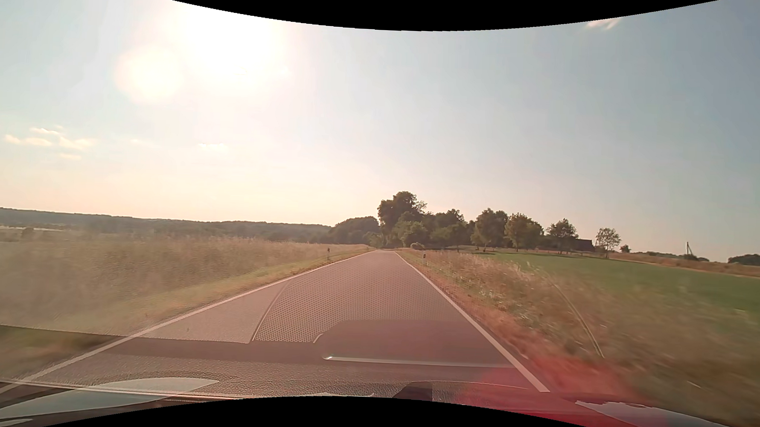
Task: Follow the waypoints while adhering to traffic rules and regulations
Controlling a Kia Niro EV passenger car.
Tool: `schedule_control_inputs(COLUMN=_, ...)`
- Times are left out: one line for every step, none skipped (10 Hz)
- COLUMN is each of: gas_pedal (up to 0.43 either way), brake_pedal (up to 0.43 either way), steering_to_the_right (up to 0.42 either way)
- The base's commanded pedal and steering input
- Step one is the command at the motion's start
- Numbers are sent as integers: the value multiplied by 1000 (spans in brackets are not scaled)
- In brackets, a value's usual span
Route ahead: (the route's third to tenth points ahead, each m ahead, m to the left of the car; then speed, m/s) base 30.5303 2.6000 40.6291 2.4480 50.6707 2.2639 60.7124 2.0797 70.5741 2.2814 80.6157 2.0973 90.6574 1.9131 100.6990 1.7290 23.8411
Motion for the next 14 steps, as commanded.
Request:
schedule_control_inputs(gas_pedal=287, brake_pedal=0, steering_to_the_right=1)
schedule_control_inputs(gas_pedal=287, brake_pedal=0, steering_to_the_right=1)
schedule_control_inputs(gas_pedal=287, brake_pedal=0, steering_to_the_right=1)
schedule_control_inputs(gas_pedal=287, brake_pedal=0, steering_to_the_right=1)
schedule_control_inputs(gas_pedal=287, brake_pedal=0, steering_to_the_right=0)
schedule_control_inputs(gas_pedal=287, brake_pedal=0, steering_to_the_right=-1)
schedule_control_inputs(gas_pedal=287, brake_pedal=0, steering_to_the_right=-1)
schedule_control_inputs(gas_pedal=287, brake_pedal=0, steering_to_the_right=0)
schedule_control_inputs(gas_pedal=287, brake_pedal=0, steering_to_the_right=-1)
schedule_control_inputs(gas_pedal=287, brake_pedal=0, steering_to_the_right=-1)
schedule_control_inputs(gas_pedal=287, brake_pedal=0, steering_to_the_right=-1)
schedule_control_inputs(gas_pedal=287, brake_pedal=0, steering_to_the_right=-1)
schedule_control_inputs(gas_pedal=287, brake_pedal=0, steering_to_the_right=-1)
schedule_control_inputs(gas_pedal=287, brake_pedal=0, steering_to_the_right=-1)
